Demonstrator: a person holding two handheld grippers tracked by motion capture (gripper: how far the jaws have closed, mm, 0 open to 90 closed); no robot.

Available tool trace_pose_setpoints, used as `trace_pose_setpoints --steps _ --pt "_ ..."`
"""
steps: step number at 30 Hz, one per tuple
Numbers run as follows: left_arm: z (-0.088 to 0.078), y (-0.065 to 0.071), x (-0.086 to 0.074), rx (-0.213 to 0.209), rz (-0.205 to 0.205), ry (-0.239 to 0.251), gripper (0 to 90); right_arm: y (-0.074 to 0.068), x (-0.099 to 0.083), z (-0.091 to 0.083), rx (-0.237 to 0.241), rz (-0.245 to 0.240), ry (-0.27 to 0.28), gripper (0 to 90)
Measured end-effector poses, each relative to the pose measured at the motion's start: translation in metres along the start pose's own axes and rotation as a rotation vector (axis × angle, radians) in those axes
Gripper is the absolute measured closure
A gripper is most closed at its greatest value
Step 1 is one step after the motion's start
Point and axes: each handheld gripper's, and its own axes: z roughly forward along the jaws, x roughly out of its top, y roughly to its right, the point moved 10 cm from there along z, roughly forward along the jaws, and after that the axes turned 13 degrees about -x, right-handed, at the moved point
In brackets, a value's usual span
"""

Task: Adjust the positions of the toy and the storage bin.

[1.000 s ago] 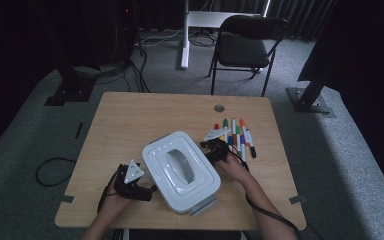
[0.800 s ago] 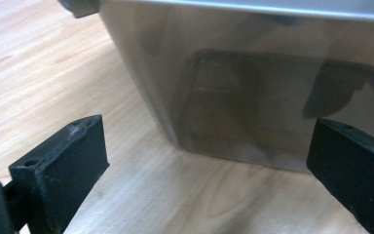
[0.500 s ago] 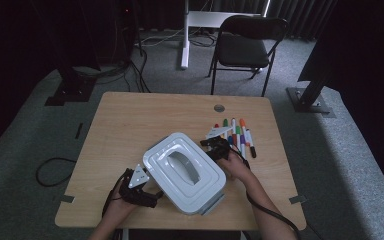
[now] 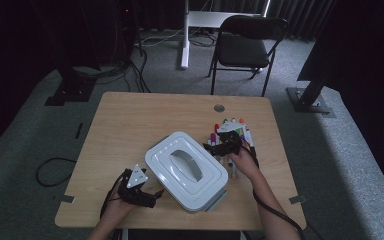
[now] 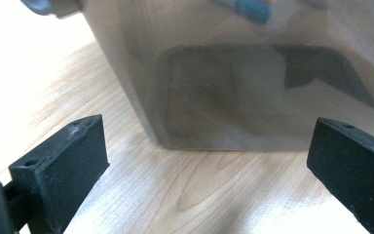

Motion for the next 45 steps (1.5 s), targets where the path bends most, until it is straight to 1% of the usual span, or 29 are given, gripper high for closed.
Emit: trace_pose_setpoints --steps 3,6,8,9,12,14,16,18,20,24,26,28,31,33,36,38,40,41,43,45 --pt "-0.006 0.003 0.002 -0.016 -0.022 -0.012 1.7 0.006 -0.003 -0.008 -0.015 -0.005 -0.005 17.8" --pt "-0.013 0.003 0.006 -0.002 -0.044 -0.013 1.7 0.011 -0.008 -0.016 -0.020 0.010 -0.012 17.7" --pt "-0.018 0.006 0.011 -0.021 -0.050 0.007 1.7 0.014 -0.011 -0.021 -0.023 0.024 -0.006 16.7" --pt "-0.021 0.007 0.014 -0.023 -0.050 0.018 1.7 0.015 -0.013 -0.024 -0.029 0.033 -0.003 16.7" --pt "-0.027 0.012 0.023 -0.032 -0.030 0.035 1.7 0.020 -0.021 -0.032 -0.046 0.055 0.006 16.3" --pt "-0.029 0.017 0.029 -0.054 -0.030 0.047 1.7 0.022 -0.028 -0.037 -0.056 0.074 0.010 16.3" --pt "-0.031 0.022 0.035 -0.066 -0.022 0.049 1.7 0.023 -0.036 -0.043 -0.062 0.074 0.006 14.9" --pt "-0.031 0.026 0.041 -0.069 -0.013 0.048 1.7 0.023 -0.044 -0.049 -0.069 0.082 0.002 14.7" --pt "-0.032 0.029 0.047 -0.063 0.002 0.064 1.7 0.023 -0.052 -0.055 -0.073 0.098 0.002 13.9" --pt "-0.034 0.035 0.057 -0.081 0.008 0.090 1.7 0.024 -0.069 -0.066 -0.083 0.109 -0.010 13.6" --pt "-0.033 0.038 0.060 -0.096 0.013 0.084 1.7 0.024 -0.078 -0.072 -0.089 0.115 -0.017 13.6" --pt "-0.032 0.041 0.063 -0.089 0.025 0.080 1.7 0.024 -0.086 -0.078 -0.089 0.127 -0.022 13.6" --pt "-0.034 0.046 0.068 -0.103 0.037 0.076 1.7 0.025 -0.101 -0.086 -0.091 0.132 -0.041 13.6" --pt "-0.034 0.048 0.072 -0.102 0.047 0.075 1.7 0.024 -0.110 -0.090 -0.093 0.136 -0.055 13.6" --pt "-0.032 0.053 0.077 -0.121 0.050 0.071 1.7 0.024 -0.122 -0.096 -0.100 0.142 -0.069 13.6" --pt "-0.030 0.055 0.080 -0.118 0.060 0.062 1.7 0.024 -0.128 -0.100 -0.101 0.149 -0.077 13.6" --pt "-0.027 0.057 0.084 -0.117 0.065 0.063 1.7 0.025 -0.134 -0.104 -0.113 0.149 -0.084 13.6" --pt "-0.026 0.057 0.087 -0.118 0.061 0.073 1.7 0.026 -0.136 -0.106 -0.119 0.150 -0.087 13.6" --pt "-0.024 0.059 0.092 -0.130 0.054 0.079 1.7 0.028 -0.142 -0.109 -0.140 0.157 -0.087 13.6" --pt "-0.021 0.062 0.096 -0.133 0.064 0.075 1.7 0.029 -0.147 -0.113 -0.150 0.175 -0.093 13.6"
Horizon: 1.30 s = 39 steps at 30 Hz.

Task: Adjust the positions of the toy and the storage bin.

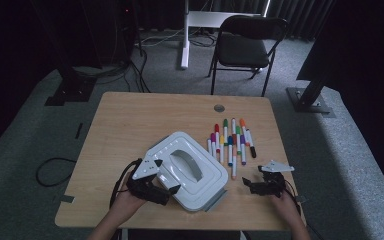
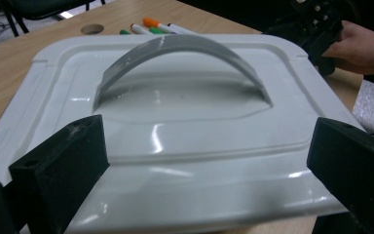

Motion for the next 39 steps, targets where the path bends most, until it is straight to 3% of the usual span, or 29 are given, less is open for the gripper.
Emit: trace_pose_setpoints --steps 4,7,9,14,25,28,35,39 --pt "0.010 0.006 0.007 -0.038 -0.010 -0.012 1.8 0.007 -0.011 -0.002 -0.058 -0.003 -0.016 13.5" --pt "0.019 0.007 0.009 -0.057 -0.027 -0.044 1.8 0.006 -0.016 -0.001 -0.049 0.014 -0.027 13.4" --pt "0.024 0.009 0.009 -0.065 -0.025 -0.075 1.8 0.006 -0.020 0.001 -0.056 0.001 -0.043 13.6" --pt "0.037 0.007 0.011 -0.039 -0.035 -0.107 6.1 0.003 -0.023 0.002 -0.060 -0.027 -0.070 13.9" --pt "0.050 0.007 0.023 -0.028 -0.054 -0.133 7.4 0.006 -0.023 0.004 -0.078 -0.002 -0.082 12.5" --pt "0.054 0.007 0.024 -0.031 -0.062 -0.141 14.7 0.005 -0.022 0.004 -0.093 0.009 -0.086 11.7" --pt "0.065 0.004 0.025 -0.008 -0.075 -0.145 18.9 0.004 -0.022 0.004 -0.098 0.015 -0.086 11.9" --pt "0.068 0.001 0.026 0.008 -0.078 -0.125 28.6 0.004 -0.023 0.004 -0.099 0.015 -0.087 11.9"
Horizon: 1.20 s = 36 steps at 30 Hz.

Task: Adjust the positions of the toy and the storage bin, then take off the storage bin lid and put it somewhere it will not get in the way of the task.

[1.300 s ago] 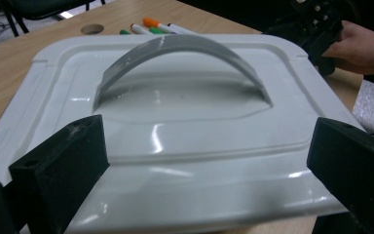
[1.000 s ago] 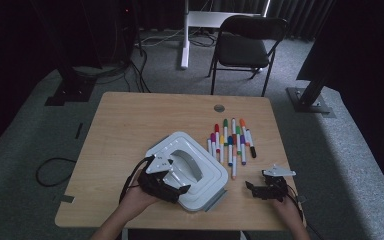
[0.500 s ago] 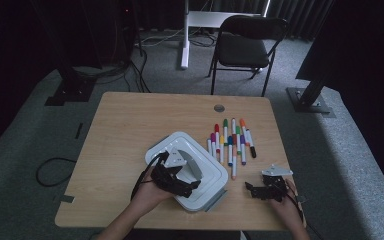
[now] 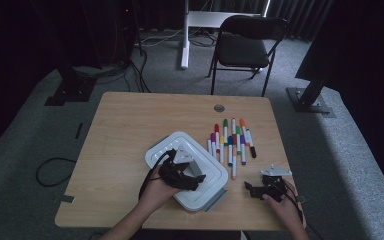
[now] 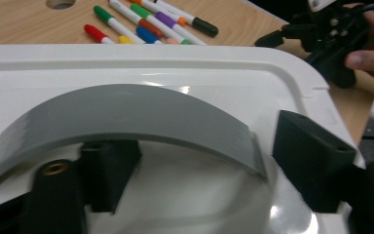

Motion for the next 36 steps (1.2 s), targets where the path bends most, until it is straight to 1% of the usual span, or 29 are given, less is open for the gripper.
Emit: trace_pose_setpoints --steps 2,4,6,9,10,13,16,18,19,21,25,29,32,36 --pt "0.000 -0.002 0.001 0.003 -0.012 0.014 32.9 0.000 0.000 0.000 -0.001 0.000 0.000 12.1" --pt "0.001 -0.002 0.002 0.002 -0.015 0.023 34.7 -0.001 0.000 0.000 0.002 -0.001 0.002 12.8" --pt "0.001 -0.002 0.002 0.000 -0.014 0.019 35.2 -0.001 0.000 0.000 0.002 -0.002 0.002 12.8" --pt "0.001 -0.001 0.003 -0.014 -0.014 0.018 39.0 -0.001 0.000 0.000 0.002 -0.001 0.002 12.8" --pt "0.001 -0.001 0.003 -0.026 -0.017 0.021 39.9 0.000 0.000 0.000 0.002 -0.001 0.002 12.8" --pt "0.002 0.001 0.004 -0.061 -0.029 0.030 47.4 -0.001 0.000 0.000 0.002 -0.001 0.002 12.8" --pt "0.003 0.002 0.005 -0.101 -0.031 0.032 54.5 0.000 0.000 0.000 0.001 -0.001 0.002 12.8" --pt "0.003 0.003 0.005 -0.109 -0.032 0.031 58.0 0.000 0.000 0.000 0.001 -0.001 0.002 12.8" --pt "0.003 0.003 0.005 -0.130 -0.042 0.034 58.0 0.000 0.000 0.000 0.001 -0.001 0.002 12.8" --pt "0.003 0.004 0.004 -0.142 -0.049 0.037 62.5 0.000 0.000 0.000 0.001 -0.001 0.002 12.8" --pt "0.002 0.006 0.004 -0.168 -0.063 0.049 66.6 0.000 0.000 0.000 0.002 0.000 0.002 12.7" --pt "-0.005 0.012 0.005 -0.204 -0.042 0.052 71.9 -0.001 0.000 0.000 0.002 0.000 0.002 12.7" --pt "-0.010 0.018 0.008 -0.222 -0.017 0.062 75.0 0.000 0.000 0.000 0.002 -0.001 0.002 12.7" --pt "-0.018 0.027 0.011 -0.240 0.014 0.061 77.6 -0.001 0.000 0.000 0.002 0.000 0.003 12.7"
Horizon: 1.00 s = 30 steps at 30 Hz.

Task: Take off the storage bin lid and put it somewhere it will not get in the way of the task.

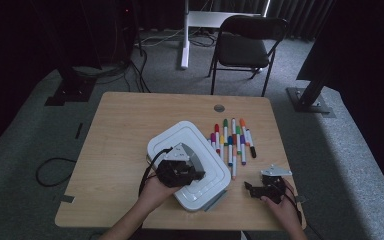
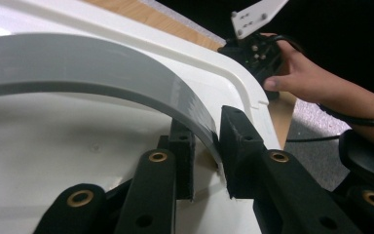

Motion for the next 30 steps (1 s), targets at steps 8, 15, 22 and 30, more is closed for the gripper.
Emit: trace_pose_setpoints --steps 8,15,22,30 --pt "-0.016 0.016 0.004 -0.016 0.049 -0.002 80.4 0.000 0.000 0.000 0.000 -0.002 0.000 12.7" --pt "-0.032 0.023 0.004 -0.022 0.076 -0.010 83.6 0.000 0.000 0.000 0.000 -0.002 0.001 12.7" --pt "-0.055 0.024 0.001 -0.007 0.088 -0.015 87.2 0.000 0.000 0.000 0.000 -0.002 0.001 12.7" --pt "-0.079 0.016 -0.015 0.041 0.074 -0.037 87.3 0.000 0.000 0.000 0.000 -0.001 0.001 12.7"
